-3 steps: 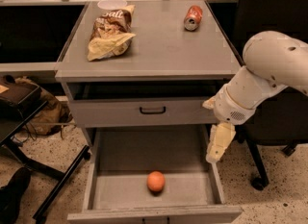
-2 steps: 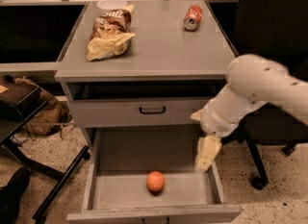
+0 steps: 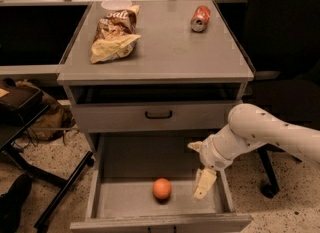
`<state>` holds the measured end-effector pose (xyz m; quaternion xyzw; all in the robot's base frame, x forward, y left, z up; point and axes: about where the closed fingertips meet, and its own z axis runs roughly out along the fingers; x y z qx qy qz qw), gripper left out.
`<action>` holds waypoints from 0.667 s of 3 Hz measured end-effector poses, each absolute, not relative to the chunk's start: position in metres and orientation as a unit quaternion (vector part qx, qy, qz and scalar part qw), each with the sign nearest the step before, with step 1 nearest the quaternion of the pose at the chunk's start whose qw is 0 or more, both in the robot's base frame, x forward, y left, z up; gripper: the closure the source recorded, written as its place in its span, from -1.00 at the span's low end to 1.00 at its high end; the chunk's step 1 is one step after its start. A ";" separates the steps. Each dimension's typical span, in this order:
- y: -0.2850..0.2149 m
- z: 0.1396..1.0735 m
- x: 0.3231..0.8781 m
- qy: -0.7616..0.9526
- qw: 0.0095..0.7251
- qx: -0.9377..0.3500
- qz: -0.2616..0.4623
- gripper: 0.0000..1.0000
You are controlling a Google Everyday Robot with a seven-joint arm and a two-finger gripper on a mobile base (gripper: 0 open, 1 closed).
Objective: Pick orange from middle drawer and place on counter
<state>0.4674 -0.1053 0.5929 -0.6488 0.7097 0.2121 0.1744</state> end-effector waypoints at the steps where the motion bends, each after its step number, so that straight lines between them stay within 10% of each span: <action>1: -0.103 0.590 0.467 0.707 0.181 -0.649 0.214 -1.00; 2: -0.091 0.571 0.469 0.696 0.202 -0.651 0.226 -1.00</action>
Offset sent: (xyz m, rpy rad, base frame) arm 0.0070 0.0297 -0.0460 0.1261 -0.0612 0.0232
